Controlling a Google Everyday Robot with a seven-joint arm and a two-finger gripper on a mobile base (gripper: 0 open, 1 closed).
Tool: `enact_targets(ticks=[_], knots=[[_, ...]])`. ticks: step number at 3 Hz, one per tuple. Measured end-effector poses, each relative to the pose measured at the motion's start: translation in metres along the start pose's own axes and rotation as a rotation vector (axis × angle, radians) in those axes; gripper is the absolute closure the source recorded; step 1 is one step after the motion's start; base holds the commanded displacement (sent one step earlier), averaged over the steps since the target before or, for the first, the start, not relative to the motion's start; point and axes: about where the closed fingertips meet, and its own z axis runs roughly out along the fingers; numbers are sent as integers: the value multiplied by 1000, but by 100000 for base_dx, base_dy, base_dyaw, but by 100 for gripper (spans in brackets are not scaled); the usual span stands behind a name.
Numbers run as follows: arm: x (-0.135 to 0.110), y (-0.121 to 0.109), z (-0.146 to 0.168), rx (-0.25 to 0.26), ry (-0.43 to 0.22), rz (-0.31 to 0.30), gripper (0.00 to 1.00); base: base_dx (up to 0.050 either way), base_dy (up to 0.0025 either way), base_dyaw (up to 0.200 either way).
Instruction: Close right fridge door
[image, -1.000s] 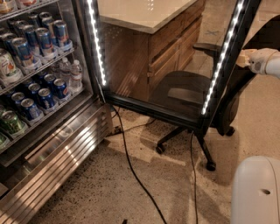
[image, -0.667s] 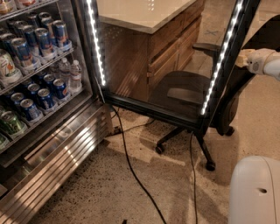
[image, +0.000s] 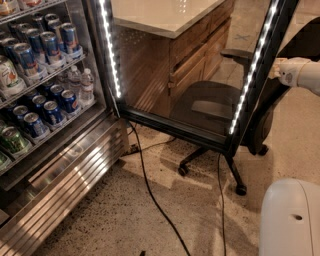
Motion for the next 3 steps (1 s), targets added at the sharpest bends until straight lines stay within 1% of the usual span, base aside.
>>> enact_targets(ticks=[1,2,3], knots=[[-3,12,2,-45,-10,-1,100,0,0,0],[-6,18,2,-70,-16,-2,100,0,0,0],[-21,34,-5,-127,-35,-13,100,0,0,0]])
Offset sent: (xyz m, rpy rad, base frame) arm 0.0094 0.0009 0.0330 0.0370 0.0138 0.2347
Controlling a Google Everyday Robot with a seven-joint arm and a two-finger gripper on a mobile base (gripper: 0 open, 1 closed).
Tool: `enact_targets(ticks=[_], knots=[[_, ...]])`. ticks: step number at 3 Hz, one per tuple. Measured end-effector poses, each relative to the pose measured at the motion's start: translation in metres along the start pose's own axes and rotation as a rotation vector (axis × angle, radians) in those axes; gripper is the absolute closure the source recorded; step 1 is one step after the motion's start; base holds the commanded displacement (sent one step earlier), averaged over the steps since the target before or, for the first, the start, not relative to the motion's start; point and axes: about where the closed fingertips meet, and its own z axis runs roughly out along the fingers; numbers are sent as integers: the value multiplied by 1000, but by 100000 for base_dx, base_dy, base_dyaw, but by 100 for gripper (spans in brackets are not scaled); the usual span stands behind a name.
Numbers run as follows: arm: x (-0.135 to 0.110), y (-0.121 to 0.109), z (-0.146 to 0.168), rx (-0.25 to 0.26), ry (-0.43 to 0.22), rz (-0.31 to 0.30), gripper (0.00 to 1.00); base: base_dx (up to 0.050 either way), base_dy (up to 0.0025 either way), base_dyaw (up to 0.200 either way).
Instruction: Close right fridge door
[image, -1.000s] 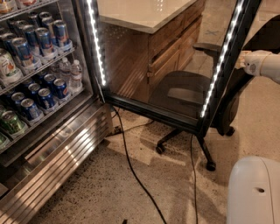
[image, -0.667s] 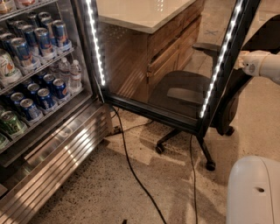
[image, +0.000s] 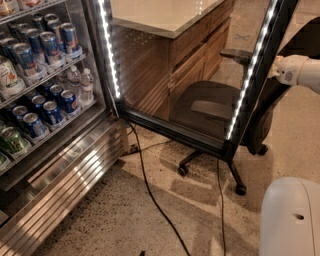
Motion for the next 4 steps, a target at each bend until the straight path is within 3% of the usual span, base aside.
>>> enact_targets(ticks=[1,2,3,4], knots=[[-13,13,-4,-47,-14,-8,100,0,0,0],[-13,13,-4,-47,-14,-8,100,-4,5,19543],[-13,14,-4,-48,-13,-8,100,0,0,0],[-17,26,3,-89,-10,-28,100,0,0,0]])
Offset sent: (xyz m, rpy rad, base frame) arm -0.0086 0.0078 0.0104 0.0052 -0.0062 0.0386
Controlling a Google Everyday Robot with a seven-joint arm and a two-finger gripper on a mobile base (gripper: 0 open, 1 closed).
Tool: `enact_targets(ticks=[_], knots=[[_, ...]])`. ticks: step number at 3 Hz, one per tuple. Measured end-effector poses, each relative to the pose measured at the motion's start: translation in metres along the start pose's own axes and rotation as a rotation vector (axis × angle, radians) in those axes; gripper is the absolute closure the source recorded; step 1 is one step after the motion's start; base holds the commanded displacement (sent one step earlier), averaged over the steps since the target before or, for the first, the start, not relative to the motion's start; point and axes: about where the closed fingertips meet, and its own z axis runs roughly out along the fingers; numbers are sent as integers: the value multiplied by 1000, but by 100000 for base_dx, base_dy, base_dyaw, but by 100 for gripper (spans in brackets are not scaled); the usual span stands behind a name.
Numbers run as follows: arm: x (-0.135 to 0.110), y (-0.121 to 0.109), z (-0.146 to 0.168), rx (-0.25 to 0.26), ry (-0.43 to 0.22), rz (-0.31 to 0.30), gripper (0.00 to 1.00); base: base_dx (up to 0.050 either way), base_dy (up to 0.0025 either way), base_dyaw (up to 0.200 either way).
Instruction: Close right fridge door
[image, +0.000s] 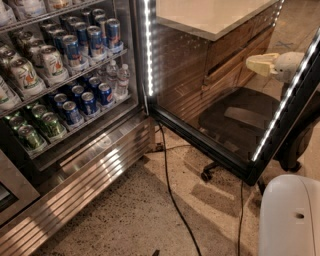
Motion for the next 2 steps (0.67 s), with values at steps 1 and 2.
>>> enact_targets(ticks=[1,2], knots=[[-23,19,-4,-64,-16,-61,100,0,0,0],[-23,19,-5,-64,-17,-61,100,0,0,0]])
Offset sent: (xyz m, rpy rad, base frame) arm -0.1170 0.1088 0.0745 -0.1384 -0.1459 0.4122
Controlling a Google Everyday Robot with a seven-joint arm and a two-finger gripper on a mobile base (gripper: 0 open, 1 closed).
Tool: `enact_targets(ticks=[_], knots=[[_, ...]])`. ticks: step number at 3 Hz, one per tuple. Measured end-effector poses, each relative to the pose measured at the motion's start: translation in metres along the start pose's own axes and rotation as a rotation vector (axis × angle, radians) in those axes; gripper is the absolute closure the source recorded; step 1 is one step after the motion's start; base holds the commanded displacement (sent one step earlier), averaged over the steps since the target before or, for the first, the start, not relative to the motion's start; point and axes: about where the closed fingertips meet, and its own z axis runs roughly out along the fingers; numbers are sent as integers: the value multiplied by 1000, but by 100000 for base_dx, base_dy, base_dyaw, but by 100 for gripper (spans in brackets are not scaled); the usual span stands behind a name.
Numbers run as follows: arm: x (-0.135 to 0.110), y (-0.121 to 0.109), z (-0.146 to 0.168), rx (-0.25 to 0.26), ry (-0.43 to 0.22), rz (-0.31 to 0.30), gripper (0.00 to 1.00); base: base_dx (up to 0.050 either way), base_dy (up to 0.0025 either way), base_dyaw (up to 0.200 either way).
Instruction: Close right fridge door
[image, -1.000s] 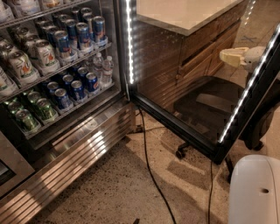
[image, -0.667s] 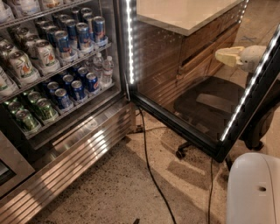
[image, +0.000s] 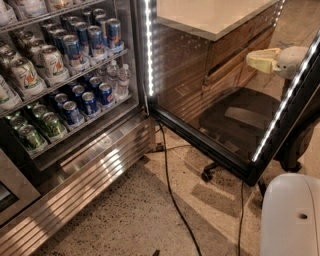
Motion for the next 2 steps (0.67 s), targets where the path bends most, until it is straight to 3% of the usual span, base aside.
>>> enact_targets(ticks=[1,2], knots=[[-31,13,7,-50,-39,-54,100,0,0,0],[-74,49,17,-162,-111,-134,100,0,0,0]])
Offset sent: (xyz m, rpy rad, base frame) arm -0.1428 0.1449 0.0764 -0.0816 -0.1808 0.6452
